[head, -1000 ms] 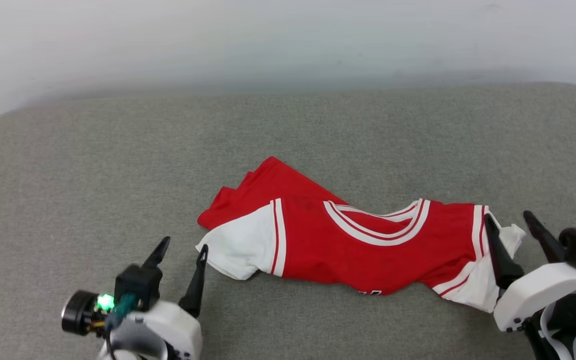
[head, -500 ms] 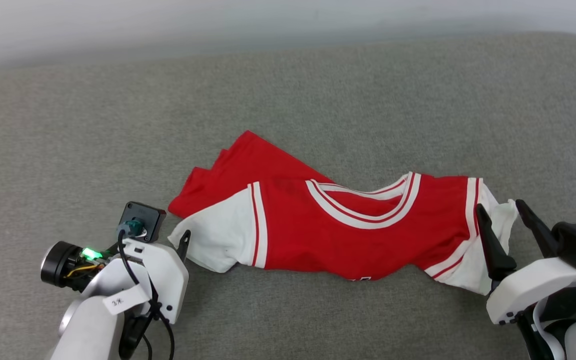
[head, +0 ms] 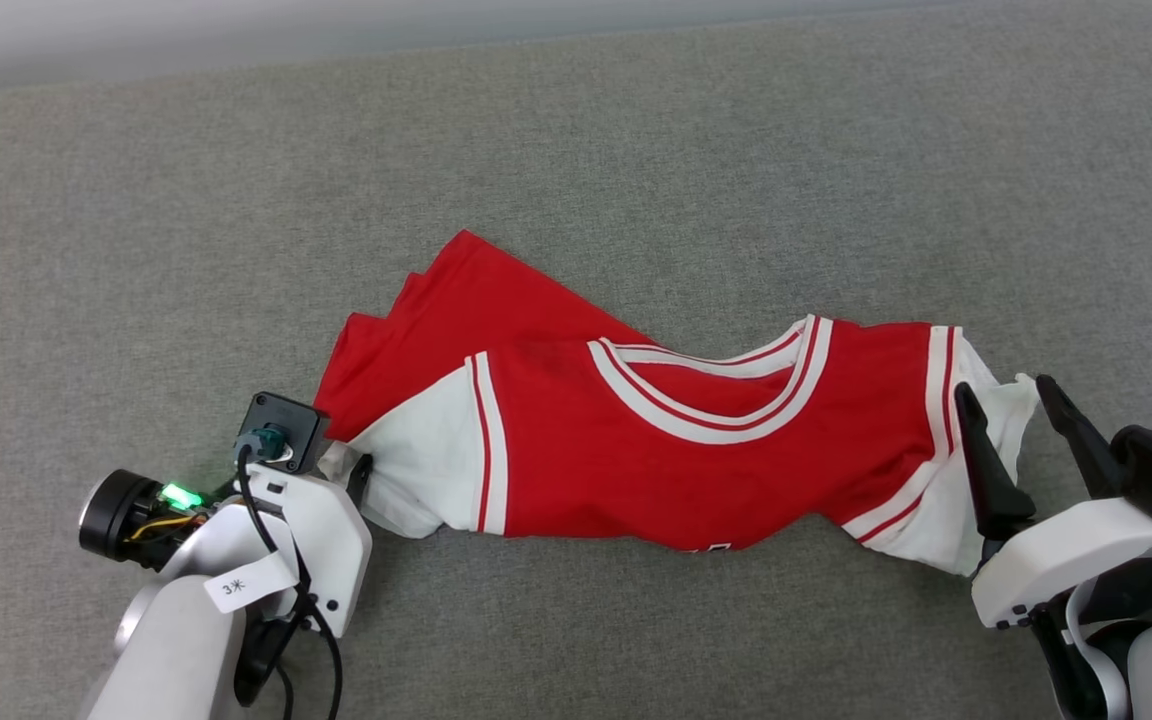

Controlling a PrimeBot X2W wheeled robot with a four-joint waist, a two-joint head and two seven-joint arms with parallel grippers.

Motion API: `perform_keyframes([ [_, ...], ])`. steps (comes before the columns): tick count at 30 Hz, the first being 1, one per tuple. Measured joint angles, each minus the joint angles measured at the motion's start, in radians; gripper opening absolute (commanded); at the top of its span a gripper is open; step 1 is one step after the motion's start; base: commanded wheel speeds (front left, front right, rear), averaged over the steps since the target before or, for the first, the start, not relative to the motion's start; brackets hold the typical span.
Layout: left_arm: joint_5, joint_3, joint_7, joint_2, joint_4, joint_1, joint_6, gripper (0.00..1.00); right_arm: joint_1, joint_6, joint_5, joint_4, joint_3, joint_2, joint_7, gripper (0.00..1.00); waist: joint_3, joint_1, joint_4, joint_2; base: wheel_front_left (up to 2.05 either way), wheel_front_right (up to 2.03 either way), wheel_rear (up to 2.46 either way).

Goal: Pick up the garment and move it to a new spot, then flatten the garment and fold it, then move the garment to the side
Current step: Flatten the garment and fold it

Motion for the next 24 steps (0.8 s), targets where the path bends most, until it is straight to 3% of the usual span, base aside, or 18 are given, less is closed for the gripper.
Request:
perform_keyframes([
  [1, -0.004, -0.005, 0.0, -0.001, 0.002, -0.001, 0.0, 0.17, 0.0, 0.0, -0.003, 0.002, -0.005, 0.001, -0.002, 1.0, -0.001, 0.0, 0.003, 0.0, 0.0, 0.0, 0.0],
  [2, -0.008, -0.008, 0.0, -0.002, 0.006, -0.002, -0.001, 0.0, 0.0, 0.0, -0.006, 0.004, -0.007, 0.001, -0.002, 1.0, -0.003, 0.0, 0.006, 0.0, 0.0, 0.0, 0.0],
  [6, -0.025, -0.015, -0.011, -0.006, 0.028, 0.004, -0.005, 0.0, 0.0, 0.0, -0.011, 0.018, -0.008, 0.003, 0.003, 1.0, -0.023, 0.0, 0.02, 0.0, 0.0, 0.0, 0.0],
  [14, -0.042, 0.017, -0.1, 0.002, -0.018, 0.075, 0.031, 0.0, 0.017, 0.0, -0.016, 0.048, -0.006, 0.002, 0.038, 1.0, -0.092, 0.0001, 0.052, 0.0, 0.0, 0.0, 0.0],
  [24, -0.091, 0.071, -0.157, 0.001, -0.229, 0.198, 0.08, 0.0, 0.046, 0.0, -0.086, 0.067, -0.039, -0.026, 0.244, 1.0, -0.163, 0.0001, 0.107, 0.0, 0.0, 0.0, 0.0],
])
